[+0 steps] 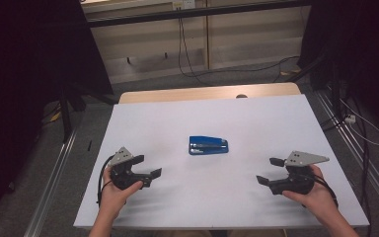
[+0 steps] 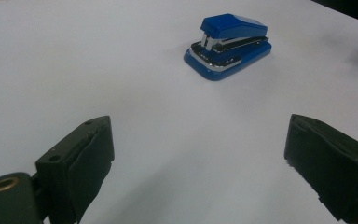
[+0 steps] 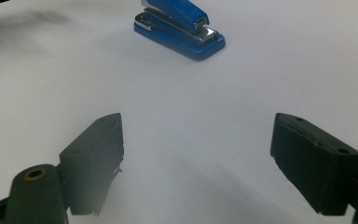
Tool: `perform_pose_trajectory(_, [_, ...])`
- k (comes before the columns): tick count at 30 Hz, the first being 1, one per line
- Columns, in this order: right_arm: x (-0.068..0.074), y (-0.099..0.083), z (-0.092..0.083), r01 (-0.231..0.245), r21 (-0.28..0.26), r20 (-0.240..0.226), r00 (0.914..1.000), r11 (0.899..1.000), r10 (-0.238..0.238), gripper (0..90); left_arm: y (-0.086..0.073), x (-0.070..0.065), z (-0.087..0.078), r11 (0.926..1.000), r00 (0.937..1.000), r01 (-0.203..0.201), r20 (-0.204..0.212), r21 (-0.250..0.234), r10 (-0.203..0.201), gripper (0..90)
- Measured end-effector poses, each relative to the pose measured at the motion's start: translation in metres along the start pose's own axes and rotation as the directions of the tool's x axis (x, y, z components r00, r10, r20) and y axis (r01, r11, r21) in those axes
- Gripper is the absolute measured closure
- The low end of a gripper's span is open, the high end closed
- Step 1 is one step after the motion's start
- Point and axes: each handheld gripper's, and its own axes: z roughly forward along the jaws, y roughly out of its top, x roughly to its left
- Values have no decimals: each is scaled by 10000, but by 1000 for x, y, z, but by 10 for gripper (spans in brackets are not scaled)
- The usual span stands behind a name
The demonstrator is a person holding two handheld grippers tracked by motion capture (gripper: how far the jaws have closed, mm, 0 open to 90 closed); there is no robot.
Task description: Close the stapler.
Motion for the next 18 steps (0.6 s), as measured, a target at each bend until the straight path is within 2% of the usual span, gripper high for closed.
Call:
perform_pose_trajectory(10, [1, -6, -8, 24, -66, 56, 10000, 10000, -24, 173, -10, 2, -13, 9998, 9996, -140, -223, 102, 142, 63])
perform_pose_trajectory(18, [-1, -8, -4, 138, 35, 58, 9999, 9999, -139, 172, -11, 3, -15, 9998, 9995, -126, -283, 143, 130, 64])
